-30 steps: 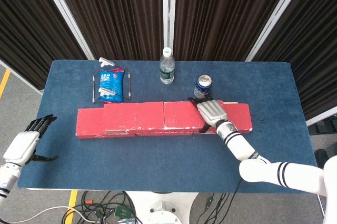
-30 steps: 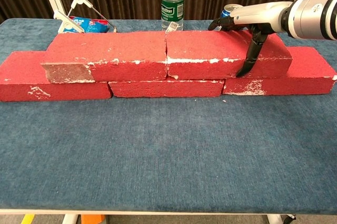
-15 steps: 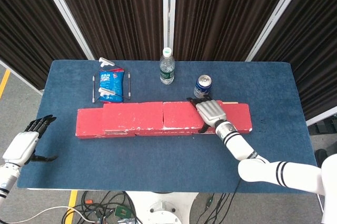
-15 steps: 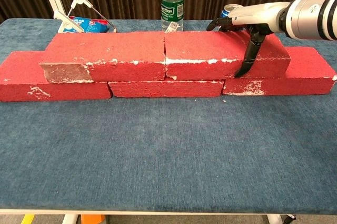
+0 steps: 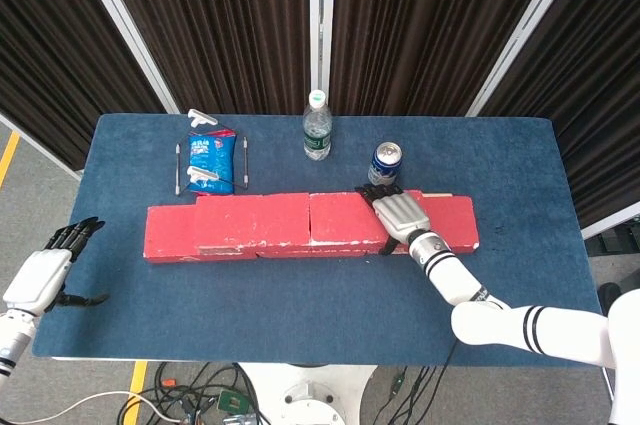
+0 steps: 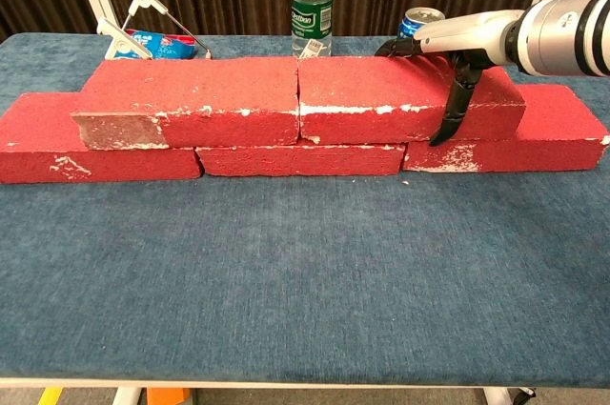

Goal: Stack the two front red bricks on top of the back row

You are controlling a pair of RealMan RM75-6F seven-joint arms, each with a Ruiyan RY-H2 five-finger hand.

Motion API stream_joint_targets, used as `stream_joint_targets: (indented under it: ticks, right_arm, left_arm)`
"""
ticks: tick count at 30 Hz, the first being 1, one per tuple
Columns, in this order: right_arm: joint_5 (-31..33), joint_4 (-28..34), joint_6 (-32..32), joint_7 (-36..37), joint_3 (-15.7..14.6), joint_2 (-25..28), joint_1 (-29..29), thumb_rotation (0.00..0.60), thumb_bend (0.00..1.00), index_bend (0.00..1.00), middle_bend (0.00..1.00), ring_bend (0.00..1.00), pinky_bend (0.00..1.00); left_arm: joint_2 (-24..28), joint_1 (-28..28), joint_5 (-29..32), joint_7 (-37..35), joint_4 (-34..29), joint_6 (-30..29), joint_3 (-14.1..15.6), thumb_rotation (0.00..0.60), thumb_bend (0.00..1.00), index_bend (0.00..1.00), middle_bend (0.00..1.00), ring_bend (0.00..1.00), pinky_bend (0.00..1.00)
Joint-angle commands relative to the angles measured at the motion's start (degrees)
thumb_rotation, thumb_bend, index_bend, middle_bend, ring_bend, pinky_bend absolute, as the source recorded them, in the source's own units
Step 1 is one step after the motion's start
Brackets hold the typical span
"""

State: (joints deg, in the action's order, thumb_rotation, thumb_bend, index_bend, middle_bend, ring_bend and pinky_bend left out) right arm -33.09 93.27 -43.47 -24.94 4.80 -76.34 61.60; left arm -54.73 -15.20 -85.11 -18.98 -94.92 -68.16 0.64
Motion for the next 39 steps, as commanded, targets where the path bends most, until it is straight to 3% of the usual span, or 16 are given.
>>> stream_joint_targets:
  ticks: [1, 14, 21, 26, 30, 34, 39]
  right_arm:
    - [-0.44, 0.41, -0.6, 0.36, 0.19, 0.25, -0.16, 0.6, 0.0, 0.0, 0.0, 0.0, 0.0]
    - [-4.99, 7.45, -3.53, 2.69, 0.6, 6.49, -2.85, 0.6, 0.0, 0.0, 0.0, 0.0, 0.0]
    - [-16.02, 16.2, -10.82, 6.48, 0.37, 15.5, -9.65, 0.6, 0.0, 0.0, 0.0, 0.0, 0.0]
    - [-29.89, 18.58, -21.63, 7.95, -3.83, 20.21, -18.97, 0.6, 0.0, 0.0, 0.0, 0.0, 0.0]
    - [-41.72, 16.44, -33.71, 8.14, -9.54, 20.76, -29.29, 0.6, 0.0, 0.0, 0.0, 0.0, 0.0]
    - [-48.21, 11.42, -42.8, 10.88, -13.36, 19.35, -38.21, 0.6, 0.0, 0.0, 0.0, 0.0, 0.0]
    - [-51.08, 3.26, -50.23, 14.13, -15.13, 15.94, -46.91, 0.6, 0.0, 0.0, 0.0, 0.0, 0.0]
  left_arm:
    - [0.07, -0.01, 0.0, -0.15, -0.06, 0.02, -0.02, 0.6, 0.0, 0.01, 0.0, 0.0, 0.0]
    - [-0.01, -0.08, -0.03, -0.13, -0.32, 0.15, -0.04, 0.6, 0.0, 0.01, 0.0, 0.0, 0.0]
    - [0.05, 0.29, 0.35, 1.49, -1.37, -0.88, -0.38, 0.6, 0.0, 0.01, 0.0, 0.0, 0.0]
    - [-0.28, 1.33, 0.38, 4.05, -2.18, -3.36, -0.71, 0.6, 0.0, 0.01, 0.0, 0.0, 0.0]
    - [-0.95, 2.95, -0.8, 7.59, -2.62, -7.74, -1.06, 0.6, 0.0, 0.01, 0.0, 0.0, 0.0]
    - [-2.18, 5.06, -2.33, 12.82, -3.09, -12.67, -1.08, 0.6, 0.0, 0.01, 0.0, 0.0, 0.0]
    - [-4.16, 8.16, -4.29, 18.85, -3.26, -18.45, -0.53, 0.6, 0.0, 0.01, 0.0, 0.0, 0.0]
